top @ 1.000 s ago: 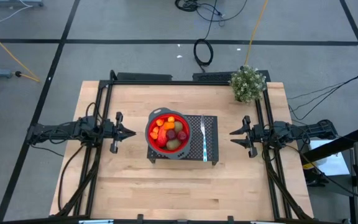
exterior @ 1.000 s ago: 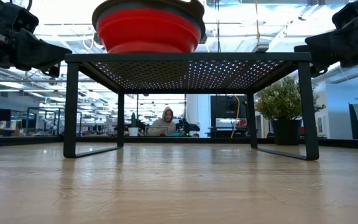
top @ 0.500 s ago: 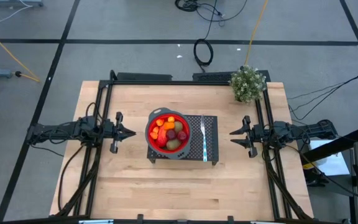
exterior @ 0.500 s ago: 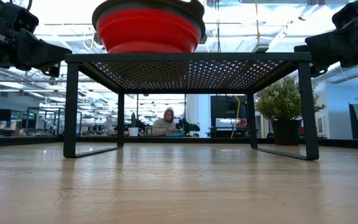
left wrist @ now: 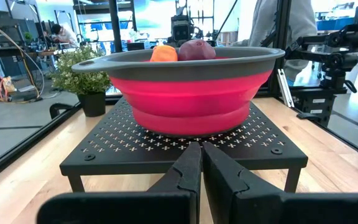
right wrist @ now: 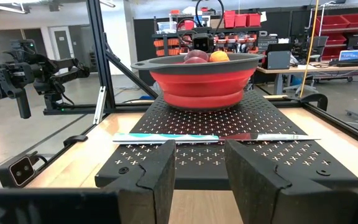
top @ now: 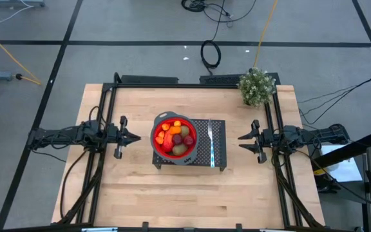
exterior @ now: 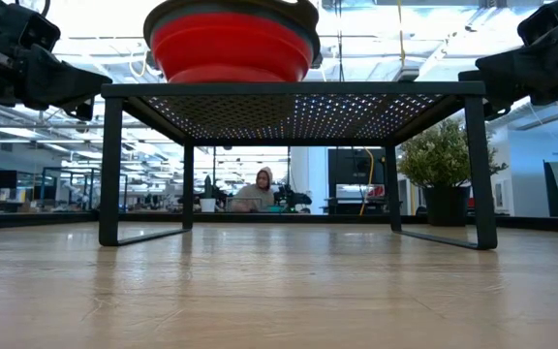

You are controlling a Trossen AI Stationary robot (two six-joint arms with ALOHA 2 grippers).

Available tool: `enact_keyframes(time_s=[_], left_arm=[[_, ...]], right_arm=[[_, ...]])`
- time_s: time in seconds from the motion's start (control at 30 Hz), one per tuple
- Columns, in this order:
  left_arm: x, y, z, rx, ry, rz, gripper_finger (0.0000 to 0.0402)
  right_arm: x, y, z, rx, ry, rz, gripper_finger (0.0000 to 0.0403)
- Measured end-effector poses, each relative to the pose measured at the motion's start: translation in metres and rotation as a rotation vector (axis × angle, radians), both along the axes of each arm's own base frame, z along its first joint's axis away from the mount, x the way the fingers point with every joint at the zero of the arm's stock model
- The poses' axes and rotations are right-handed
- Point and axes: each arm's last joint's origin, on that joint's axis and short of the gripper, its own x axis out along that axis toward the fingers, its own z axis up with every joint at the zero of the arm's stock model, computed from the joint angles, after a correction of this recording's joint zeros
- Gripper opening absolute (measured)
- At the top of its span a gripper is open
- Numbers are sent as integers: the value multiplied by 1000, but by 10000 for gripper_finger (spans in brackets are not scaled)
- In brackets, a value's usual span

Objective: Pick & Place Fruit
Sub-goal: Return to Home Position

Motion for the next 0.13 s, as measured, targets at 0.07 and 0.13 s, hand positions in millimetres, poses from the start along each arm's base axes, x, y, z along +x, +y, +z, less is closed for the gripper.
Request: enact_keyframes(time_s=[0.07,0.13], left_arm=[[0,0,0,0,0,0,19],[0,0,0,0,0,0,19]], right_arm=[[0,0,0,0,0,0,130],[0,0,0,0,0,0,130]])
